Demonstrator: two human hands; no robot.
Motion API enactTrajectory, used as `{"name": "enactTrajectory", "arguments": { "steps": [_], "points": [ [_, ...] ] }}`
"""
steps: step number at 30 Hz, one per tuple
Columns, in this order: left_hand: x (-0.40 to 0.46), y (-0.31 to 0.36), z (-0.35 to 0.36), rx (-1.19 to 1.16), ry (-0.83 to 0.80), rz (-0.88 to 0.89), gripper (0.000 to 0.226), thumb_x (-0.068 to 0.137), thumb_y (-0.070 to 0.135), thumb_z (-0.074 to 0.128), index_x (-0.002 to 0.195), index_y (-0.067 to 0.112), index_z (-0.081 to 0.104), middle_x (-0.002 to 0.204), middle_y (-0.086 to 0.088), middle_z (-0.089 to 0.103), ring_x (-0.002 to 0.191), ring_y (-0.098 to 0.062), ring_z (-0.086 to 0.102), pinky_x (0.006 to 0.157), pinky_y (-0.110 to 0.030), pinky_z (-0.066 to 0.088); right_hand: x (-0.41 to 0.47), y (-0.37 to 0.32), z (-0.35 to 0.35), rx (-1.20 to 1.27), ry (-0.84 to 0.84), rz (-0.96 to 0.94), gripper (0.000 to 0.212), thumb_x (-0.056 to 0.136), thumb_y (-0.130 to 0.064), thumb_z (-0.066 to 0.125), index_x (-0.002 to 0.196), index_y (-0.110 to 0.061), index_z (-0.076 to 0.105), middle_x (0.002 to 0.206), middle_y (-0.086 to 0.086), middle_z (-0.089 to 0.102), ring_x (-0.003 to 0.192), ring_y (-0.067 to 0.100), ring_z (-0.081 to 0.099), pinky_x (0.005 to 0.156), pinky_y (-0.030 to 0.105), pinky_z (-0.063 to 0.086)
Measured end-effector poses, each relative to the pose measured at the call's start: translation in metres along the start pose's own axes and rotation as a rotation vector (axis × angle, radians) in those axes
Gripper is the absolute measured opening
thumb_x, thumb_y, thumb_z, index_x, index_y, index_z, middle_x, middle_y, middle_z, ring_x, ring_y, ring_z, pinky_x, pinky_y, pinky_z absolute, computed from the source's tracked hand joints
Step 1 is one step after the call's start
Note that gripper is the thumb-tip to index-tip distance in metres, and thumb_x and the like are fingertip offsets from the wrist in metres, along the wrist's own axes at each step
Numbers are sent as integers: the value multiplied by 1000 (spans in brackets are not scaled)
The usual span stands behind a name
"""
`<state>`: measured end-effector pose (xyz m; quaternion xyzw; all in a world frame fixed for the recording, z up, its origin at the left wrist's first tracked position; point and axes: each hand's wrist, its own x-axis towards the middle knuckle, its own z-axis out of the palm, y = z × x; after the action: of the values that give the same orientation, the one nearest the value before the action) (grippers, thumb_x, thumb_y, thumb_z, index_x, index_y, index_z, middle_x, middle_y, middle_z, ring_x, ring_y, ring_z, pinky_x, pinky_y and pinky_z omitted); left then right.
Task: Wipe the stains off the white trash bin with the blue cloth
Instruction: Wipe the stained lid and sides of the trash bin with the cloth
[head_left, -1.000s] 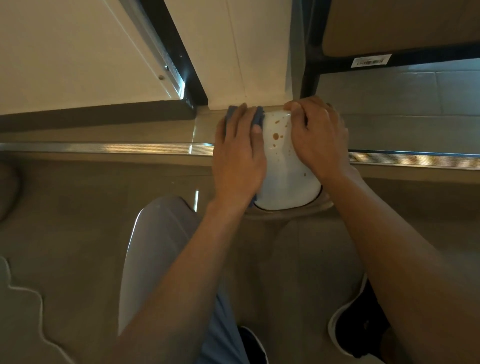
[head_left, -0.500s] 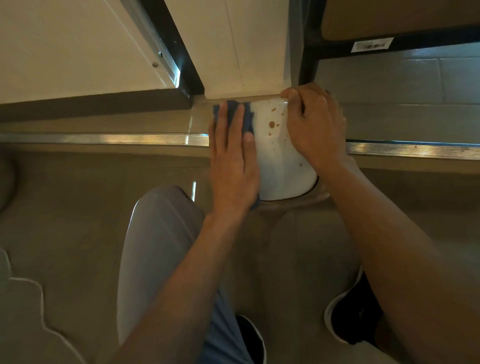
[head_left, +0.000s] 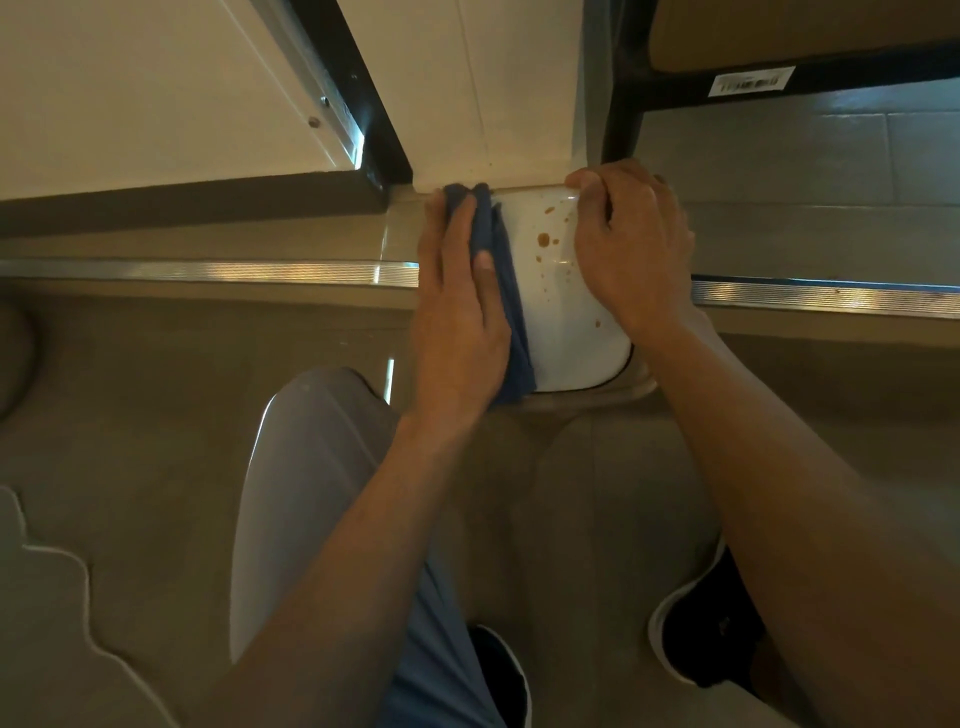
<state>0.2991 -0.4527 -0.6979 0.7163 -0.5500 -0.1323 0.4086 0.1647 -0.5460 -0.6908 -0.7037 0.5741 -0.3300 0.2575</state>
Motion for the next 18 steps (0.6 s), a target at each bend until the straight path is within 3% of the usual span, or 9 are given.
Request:
{"name": "enactTrajectory", "arguments": {
  "steps": [2,4,6,9,13,16,18],
  "points": [
    [-28,-5,10,77,29,78,48,109,12,42,156,9,31,168,-15,18,157,-14,5,128,-38,19,-2,1,0,-3,3,-6,35,106,-32,36,116,-19,67,118,2,65,111,20,58,87,34,45],
    [-64,-14,17,184,-3,148,56,107,10,50,158,9,27,168,-18,14,158,-25,-3,125,-55,18,-2,1,1,-16,-3,-5,35,106,-32,36,116,-20,67,119,2,65,112,20,57,86,32,43],
    [-90,-22,19,224,-60,130,63,106,16,53,160,14,21,169,-17,9,157,-37,-4,128,-50,11,-1,2,0,-34,-4,-2,35,106,-32,36,117,-20,67,121,1,64,113,20,57,84,31,40],
    [-85,-30,14,209,-110,96,69,105,27,55,161,23,15,171,-8,-1,157,-36,-5,128,-35,1,4,-2,-1,-27,4,-18,35,106,-31,37,117,-20,67,121,2,64,113,21,57,85,32,41],
    [-60,-34,0,87,-135,88,69,105,25,59,162,21,20,171,-1,-7,159,-25,4,125,-39,24,4,-2,0,-25,0,-28,35,106,-31,36,118,-19,67,120,3,65,112,22,58,89,38,46],
    [-45,-30,-5,46,-130,76,66,106,27,56,161,20,21,172,-6,2,157,-13,10,119,-15,24,1,0,0,-18,0,-26,35,106,-31,36,117,-18,67,119,2,64,112,21,57,88,39,47],
    [-30,-25,-7,39,-140,53,62,107,31,51,161,21,22,171,-4,6,156,-9,12,116,-8,20,0,0,1,-19,5,-28,35,106,-32,37,116,-19,68,118,2,65,110,22,58,88,41,49]
  ]
}}
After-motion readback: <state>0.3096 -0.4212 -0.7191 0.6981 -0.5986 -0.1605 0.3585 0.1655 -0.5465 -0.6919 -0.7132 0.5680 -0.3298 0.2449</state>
